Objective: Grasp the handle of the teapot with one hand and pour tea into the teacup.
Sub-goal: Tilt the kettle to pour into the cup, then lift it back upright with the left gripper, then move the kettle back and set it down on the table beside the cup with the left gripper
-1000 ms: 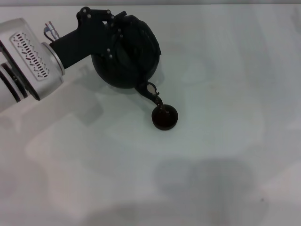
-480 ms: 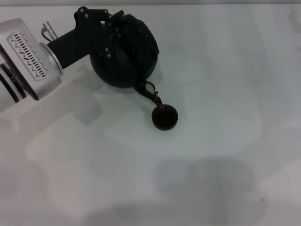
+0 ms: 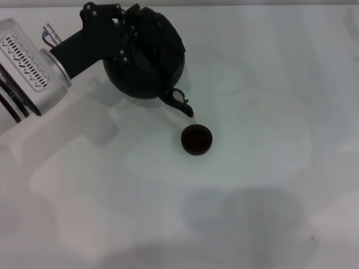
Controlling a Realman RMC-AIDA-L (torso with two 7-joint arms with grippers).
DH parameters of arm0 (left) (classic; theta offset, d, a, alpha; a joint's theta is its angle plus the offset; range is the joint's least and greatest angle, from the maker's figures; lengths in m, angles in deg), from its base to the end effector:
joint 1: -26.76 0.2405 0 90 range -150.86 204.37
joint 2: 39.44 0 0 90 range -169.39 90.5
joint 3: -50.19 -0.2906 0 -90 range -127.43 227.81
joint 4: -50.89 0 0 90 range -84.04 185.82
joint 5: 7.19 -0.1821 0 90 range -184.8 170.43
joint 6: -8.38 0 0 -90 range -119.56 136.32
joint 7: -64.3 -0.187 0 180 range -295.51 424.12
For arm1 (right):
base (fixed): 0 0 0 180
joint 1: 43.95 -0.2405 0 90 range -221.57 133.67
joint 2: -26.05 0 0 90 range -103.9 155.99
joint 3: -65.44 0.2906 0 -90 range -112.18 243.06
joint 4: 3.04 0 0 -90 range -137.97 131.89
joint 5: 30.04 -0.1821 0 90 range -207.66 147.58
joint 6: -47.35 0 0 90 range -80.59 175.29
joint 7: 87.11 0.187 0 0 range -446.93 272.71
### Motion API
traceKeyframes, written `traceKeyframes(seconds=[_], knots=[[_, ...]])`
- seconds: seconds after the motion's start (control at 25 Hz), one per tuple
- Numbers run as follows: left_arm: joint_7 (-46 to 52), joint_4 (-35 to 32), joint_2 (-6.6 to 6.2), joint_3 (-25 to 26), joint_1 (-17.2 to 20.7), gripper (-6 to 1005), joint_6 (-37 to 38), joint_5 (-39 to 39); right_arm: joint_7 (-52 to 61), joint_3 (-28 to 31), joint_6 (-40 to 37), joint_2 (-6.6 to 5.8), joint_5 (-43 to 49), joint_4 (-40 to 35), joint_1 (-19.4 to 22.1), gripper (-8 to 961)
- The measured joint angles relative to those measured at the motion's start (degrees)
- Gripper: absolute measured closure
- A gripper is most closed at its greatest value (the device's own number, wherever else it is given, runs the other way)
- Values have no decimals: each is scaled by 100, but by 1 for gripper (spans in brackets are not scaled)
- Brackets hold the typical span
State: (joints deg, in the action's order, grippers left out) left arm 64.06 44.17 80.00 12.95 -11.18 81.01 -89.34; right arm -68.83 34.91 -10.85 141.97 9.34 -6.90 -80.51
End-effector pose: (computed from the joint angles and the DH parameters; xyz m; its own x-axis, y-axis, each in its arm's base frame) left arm -0.2286 0.3966 -0.0742 0.8637 -0.4320 0.2596 -0.0468 -0.5816 -0.8121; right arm 0.3365 0.4471 0.0582 0.6621 0.0753 -0.7456 -0.7490 0.0332 -0.6618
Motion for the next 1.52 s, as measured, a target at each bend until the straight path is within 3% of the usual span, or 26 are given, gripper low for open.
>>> traceKeyframes(seconds=[0.36,0.8,1.0,1.16,1.4,1.52], knots=[[7,299,11,6,-36,902,50,105,0,-5,45,0,0,0,1,124],[8,1094,25,16,22,901,451,1723,0,-2,47,-2,0,0,34,124],[16,1422,30,44,92,902,721,1984,0,-5,166,-13,1,0,10,124],[16,1848,36,547,113,901,823,1980,0,-5,192,-18,6,-21,3,124],[16,2675,35,2031,366,901,873,1959,0,-5,276,-41,14,-49,-17,124],[16,2871,37,2322,508,901,874,1952,0,-5,279,-49,29,-62,-18,124]])
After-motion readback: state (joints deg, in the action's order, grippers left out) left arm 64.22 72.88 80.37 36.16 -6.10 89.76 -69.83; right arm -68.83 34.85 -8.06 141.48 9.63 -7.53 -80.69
